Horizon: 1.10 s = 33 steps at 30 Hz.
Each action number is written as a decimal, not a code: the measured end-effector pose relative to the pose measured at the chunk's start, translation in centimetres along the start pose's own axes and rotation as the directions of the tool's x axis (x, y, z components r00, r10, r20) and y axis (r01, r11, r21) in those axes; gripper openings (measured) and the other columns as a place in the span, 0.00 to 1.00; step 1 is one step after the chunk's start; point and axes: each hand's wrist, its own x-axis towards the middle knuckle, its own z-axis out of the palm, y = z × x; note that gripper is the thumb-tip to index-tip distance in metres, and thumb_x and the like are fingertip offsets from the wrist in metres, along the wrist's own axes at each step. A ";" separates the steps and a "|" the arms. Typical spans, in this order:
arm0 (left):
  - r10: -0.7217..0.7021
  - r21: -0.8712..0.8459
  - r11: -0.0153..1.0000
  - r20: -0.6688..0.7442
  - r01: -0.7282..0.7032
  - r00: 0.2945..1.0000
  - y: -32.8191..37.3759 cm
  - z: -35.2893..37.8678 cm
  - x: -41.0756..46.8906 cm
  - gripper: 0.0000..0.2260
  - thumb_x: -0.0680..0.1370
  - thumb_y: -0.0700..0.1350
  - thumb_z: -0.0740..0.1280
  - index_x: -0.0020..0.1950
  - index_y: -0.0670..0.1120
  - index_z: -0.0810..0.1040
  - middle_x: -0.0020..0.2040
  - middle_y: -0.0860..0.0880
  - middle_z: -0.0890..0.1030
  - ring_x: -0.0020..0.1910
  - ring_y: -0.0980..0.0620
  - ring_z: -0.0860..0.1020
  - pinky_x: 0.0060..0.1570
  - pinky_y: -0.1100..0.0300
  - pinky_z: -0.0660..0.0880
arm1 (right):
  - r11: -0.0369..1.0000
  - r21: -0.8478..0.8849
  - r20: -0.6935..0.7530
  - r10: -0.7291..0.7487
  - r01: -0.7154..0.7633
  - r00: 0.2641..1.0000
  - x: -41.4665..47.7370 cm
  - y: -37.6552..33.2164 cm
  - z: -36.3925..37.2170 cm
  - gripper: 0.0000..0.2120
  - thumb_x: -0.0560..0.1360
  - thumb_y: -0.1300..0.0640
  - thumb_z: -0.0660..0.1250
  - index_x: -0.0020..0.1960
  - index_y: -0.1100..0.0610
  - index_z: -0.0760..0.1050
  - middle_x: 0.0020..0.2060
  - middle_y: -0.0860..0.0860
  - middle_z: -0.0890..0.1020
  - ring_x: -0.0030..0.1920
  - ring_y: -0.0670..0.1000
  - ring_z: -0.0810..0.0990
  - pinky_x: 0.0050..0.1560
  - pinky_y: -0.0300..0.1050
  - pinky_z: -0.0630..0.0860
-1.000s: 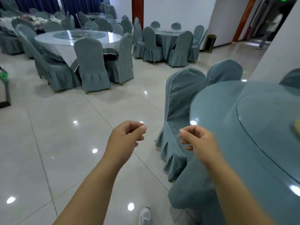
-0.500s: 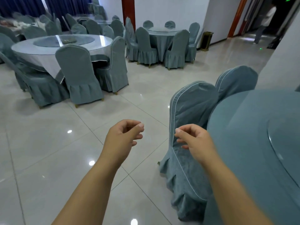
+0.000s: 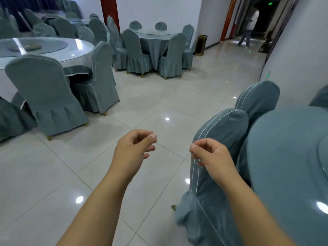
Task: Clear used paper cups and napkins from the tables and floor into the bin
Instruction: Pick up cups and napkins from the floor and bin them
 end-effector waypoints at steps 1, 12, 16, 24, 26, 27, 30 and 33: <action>-0.002 0.002 1.000 0.021 0.002 1.000 0.4 -0.5 2.3 0.03 0.76 0.48 0.67 0.48 0.51 0.80 0.45 0.51 0.84 0.44 0.54 0.83 0.47 0.57 0.78 | 1.000 0.002 -0.021 0.010 -0.010 1.000 1.6 -0.7 0.9 0.04 0.74 0.54 0.68 0.48 0.53 0.79 0.43 0.50 0.83 0.45 0.49 0.82 0.43 0.40 0.77; 0.001 0.033 0.999 0.223 -0.008 0.975 2.3 0.9 21.2 0.03 0.76 0.47 0.68 0.48 0.50 0.80 0.44 0.51 0.84 0.43 0.54 0.83 0.48 0.56 0.79 | 0.998 0.020 -0.215 0.066 -0.063 0.974 16.1 -3.2 4.2 0.01 0.74 0.55 0.69 0.46 0.51 0.78 0.44 0.51 0.83 0.46 0.51 0.82 0.48 0.46 0.80; 0.031 0.028 0.999 0.267 -0.040 0.963 2.8 3.3 28.5 0.03 0.75 0.47 0.68 0.47 0.49 0.80 0.44 0.50 0.84 0.43 0.54 0.83 0.47 0.57 0.78 | 0.998 0.040 -0.262 0.059 -0.050 0.963 22.8 -3.0 3.8 0.01 0.74 0.55 0.68 0.45 0.51 0.77 0.44 0.52 0.83 0.46 0.51 0.81 0.47 0.46 0.79; 0.038 0.070 0.995 0.383 -0.070 0.923 5.1 11.8 43.4 0.04 0.75 0.46 0.68 0.47 0.48 0.81 0.44 0.49 0.84 0.44 0.52 0.83 0.47 0.55 0.78 | 0.992 0.103 -0.369 0.109 -0.075 0.923 37.8 -2.4 0.2 0.02 0.74 0.55 0.69 0.45 0.52 0.78 0.44 0.53 0.83 0.45 0.51 0.82 0.48 0.47 0.79; 0.043 0.063 0.995 0.401 -0.074 0.915 5.4 14.0 46.8 0.04 0.76 0.46 0.68 0.48 0.48 0.80 0.45 0.49 0.84 0.44 0.51 0.83 0.47 0.55 0.78 | 0.992 0.100 -0.392 0.108 -0.074 0.913 41.2 -2.4 -1.1 0.02 0.74 0.55 0.68 0.46 0.52 0.78 0.44 0.53 0.83 0.45 0.51 0.82 0.48 0.48 0.80; 0.043 0.058 0.996 0.414 -0.074 0.909 5.5 15.1 48.4 0.04 0.76 0.46 0.68 0.48 0.48 0.80 0.44 0.49 0.84 0.44 0.51 0.83 0.47 0.55 0.79 | 0.992 0.100 -0.402 0.106 -0.071 0.910 42.8 -2.4 -1.6 0.02 0.74 0.55 0.68 0.45 0.53 0.78 0.44 0.54 0.83 0.45 0.52 0.82 0.47 0.48 0.80; 0.018 0.069 0.996 0.460 -0.056 0.888 5.1 18.2 52.7 0.04 0.76 0.46 0.68 0.48 0.48 0.80 0.44 0.49 0.84 0.44 0.50 0.83 0.45 0.57 0.78 | 0.991 0.102 -0.418 0.122 -0.086 0.900 46.8 -1.8 -2.7 0.02 0.74 0.55 0.68 0.45 0.54 0.78 0.43 0.54 0.83 0.45 0.53 0.82 0.47 0.49 0.79; -0.001 0.061 0.998 0.506 -0.035 0.862 5.0 21.4 56.9 0.05 0.76 0.47 0.68 0.49 0.48 0.80 0.43 0.50 0.84 0.44 0.50 0.83 0.43 0.58 0.77 | 0.986 0.120 -0.452 0.157 -0.115 0.878 50.4 -1.0 -3.8 0.02 0.74 0.55 0.69 0.45 0.53 0.78 0.43 0.53 0.83 0.44 0.52 0.82 0.47 0.49 0.79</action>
